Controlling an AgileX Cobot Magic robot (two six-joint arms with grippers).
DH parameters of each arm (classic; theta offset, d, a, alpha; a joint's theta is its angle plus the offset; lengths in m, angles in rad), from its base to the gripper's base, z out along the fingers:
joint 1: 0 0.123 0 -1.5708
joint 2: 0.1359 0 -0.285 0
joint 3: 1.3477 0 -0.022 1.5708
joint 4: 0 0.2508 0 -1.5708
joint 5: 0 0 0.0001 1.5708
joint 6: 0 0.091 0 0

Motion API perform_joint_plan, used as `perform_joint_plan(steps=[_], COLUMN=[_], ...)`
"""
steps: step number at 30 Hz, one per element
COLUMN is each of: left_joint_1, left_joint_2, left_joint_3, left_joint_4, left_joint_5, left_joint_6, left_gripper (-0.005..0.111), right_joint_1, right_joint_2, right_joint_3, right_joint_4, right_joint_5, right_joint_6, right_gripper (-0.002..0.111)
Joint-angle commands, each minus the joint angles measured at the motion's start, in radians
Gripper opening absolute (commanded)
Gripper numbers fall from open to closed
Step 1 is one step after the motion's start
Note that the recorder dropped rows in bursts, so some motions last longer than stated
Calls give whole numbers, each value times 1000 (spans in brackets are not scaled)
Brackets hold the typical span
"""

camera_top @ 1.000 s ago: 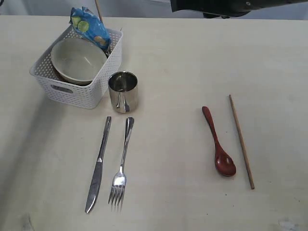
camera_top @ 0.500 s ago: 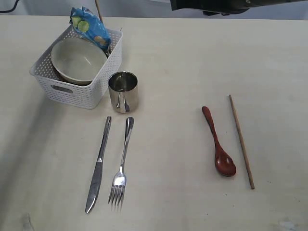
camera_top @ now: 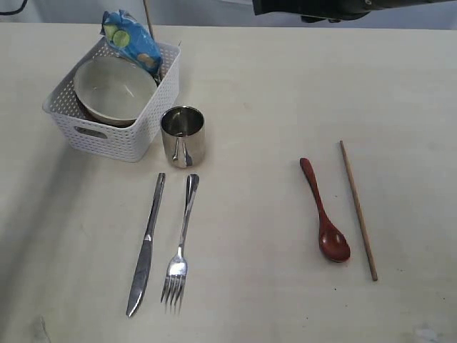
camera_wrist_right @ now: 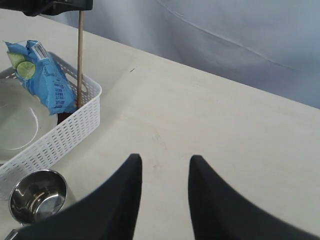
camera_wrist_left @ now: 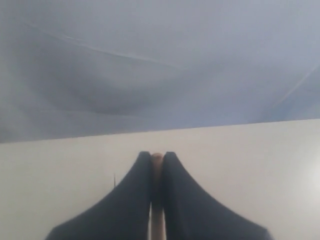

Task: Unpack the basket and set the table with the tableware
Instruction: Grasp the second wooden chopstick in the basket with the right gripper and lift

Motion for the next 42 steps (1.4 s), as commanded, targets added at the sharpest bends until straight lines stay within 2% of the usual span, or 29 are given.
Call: perform_joint_plan(steps=[1,11,15,20,25,26,34,42], left_joint_1=[-1,-1,-1,-1,-1,-1,-1,-1], left_joint_2=[-56,-217,-290,-374,-435,-442,-471,-471], left_joint_3=[-12,-12,-12,-12,-12,-12,-10,-10], left_joint_4=[23,38,83,96,98,98,72,37], left_joint_5=[40,133,228,408,538,561,705,777], left_joint_6=[14,33,33,-12,-107,-130,-155,-153], left_gripper=[0,0,0,0,0,0,0,0], right_joint_1=[-6,-6,-6,-6,10,12,66,90], right_joint_2=[-6,-14,-37,-70,-68,-66,-18,95], right_joint_3=[2,0,0,0,0,0,0,0], right_joint_4=[-14,-34,-34,-8,44,49,85,90], right_joint_5=[-5,10,7,-70,-179,-200,-348,-528], right_joint_6=[6,8,8,10,-38,-38,-32,4], right_gripper=[32,32,32,33,61,63,60,60])
